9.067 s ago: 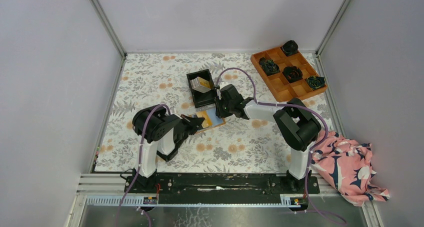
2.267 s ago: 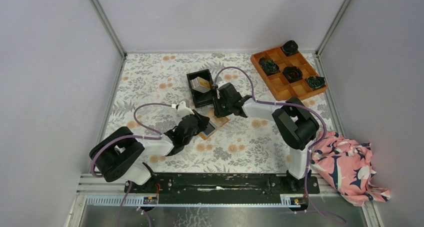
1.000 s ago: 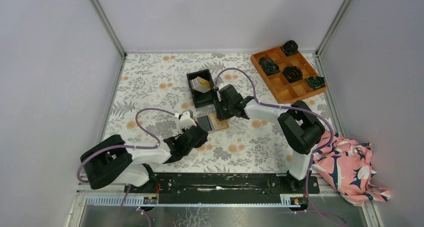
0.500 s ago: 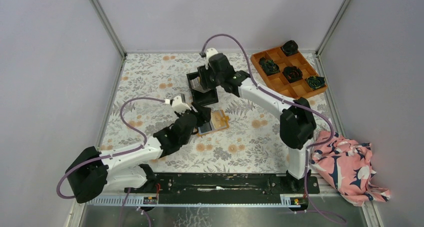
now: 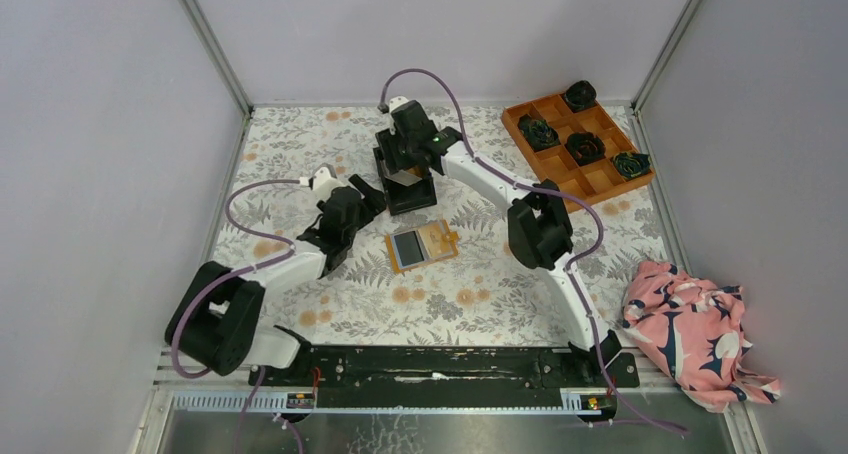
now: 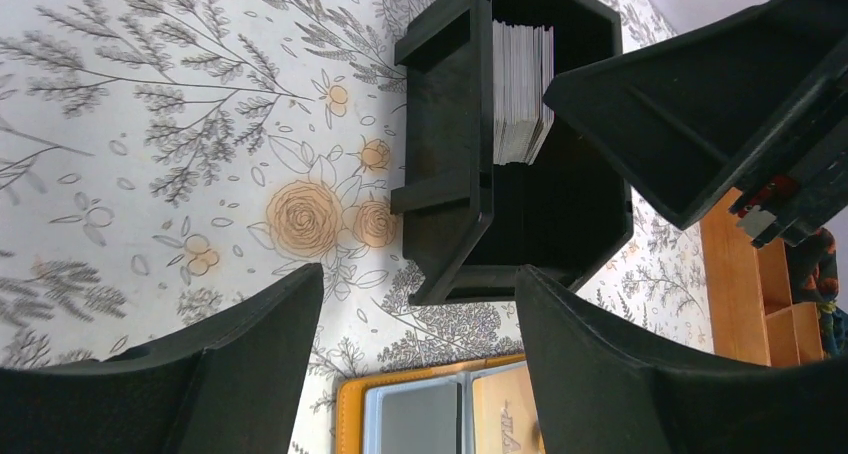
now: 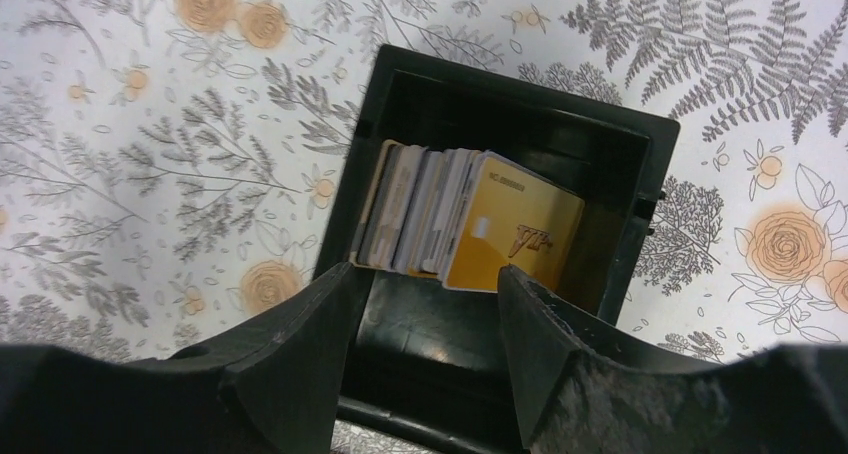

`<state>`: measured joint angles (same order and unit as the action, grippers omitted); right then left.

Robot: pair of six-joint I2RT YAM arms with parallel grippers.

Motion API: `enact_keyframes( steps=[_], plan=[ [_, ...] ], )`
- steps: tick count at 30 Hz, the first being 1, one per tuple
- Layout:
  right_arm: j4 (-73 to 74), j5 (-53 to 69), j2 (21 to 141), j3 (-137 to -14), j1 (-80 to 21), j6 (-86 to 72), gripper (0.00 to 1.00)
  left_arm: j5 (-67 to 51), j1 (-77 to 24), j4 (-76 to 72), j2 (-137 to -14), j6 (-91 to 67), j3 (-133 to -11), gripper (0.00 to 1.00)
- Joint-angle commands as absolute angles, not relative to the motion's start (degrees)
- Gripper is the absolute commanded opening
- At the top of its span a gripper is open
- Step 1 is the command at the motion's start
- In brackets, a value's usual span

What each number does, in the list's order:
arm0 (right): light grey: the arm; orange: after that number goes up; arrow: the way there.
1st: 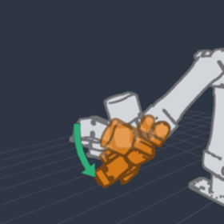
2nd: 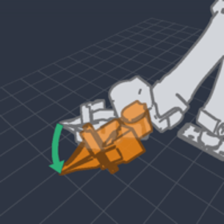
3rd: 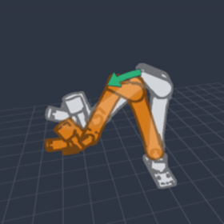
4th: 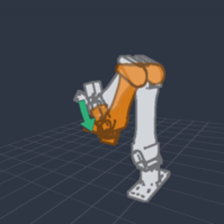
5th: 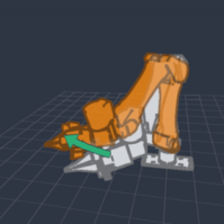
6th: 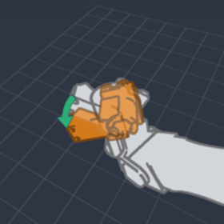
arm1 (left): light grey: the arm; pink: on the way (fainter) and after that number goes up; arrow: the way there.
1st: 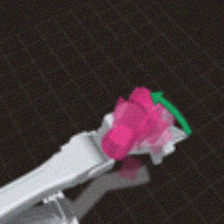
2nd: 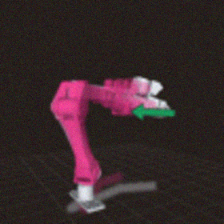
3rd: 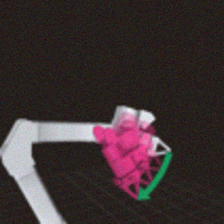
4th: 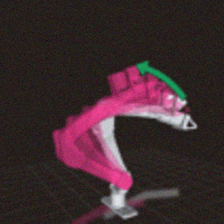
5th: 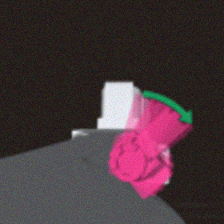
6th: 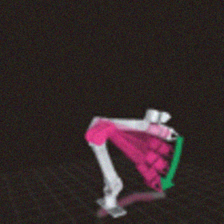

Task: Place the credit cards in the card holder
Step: Pick up the credit card from the storage box.

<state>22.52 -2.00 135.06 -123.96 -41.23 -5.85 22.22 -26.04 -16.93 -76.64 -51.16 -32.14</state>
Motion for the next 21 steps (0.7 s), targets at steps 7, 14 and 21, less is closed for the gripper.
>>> enact_keyframes(
  steps=[7, 14, 21],
  plan=[
    [24.8, 2.1, 140.1, -132.3, -37.6, -7.3, 0.62, 12.6, -21.9, -28.5, -87.8, -50.0, -36.9, 0.78],
    [25.1, 5.5, 143.2, -135.1, -36.5, -8.7, 0.62, 11.3, -21.0, -29.4, -91.9, -50.0, -38.6, 0.78],
    [24.5, 10.0, 145.4, -135.3, -35.6, -11.7, 0.62, 9.2, -20.2, -29.6, -95.1, -50.1, -40.1, 0.75]
  ],
)
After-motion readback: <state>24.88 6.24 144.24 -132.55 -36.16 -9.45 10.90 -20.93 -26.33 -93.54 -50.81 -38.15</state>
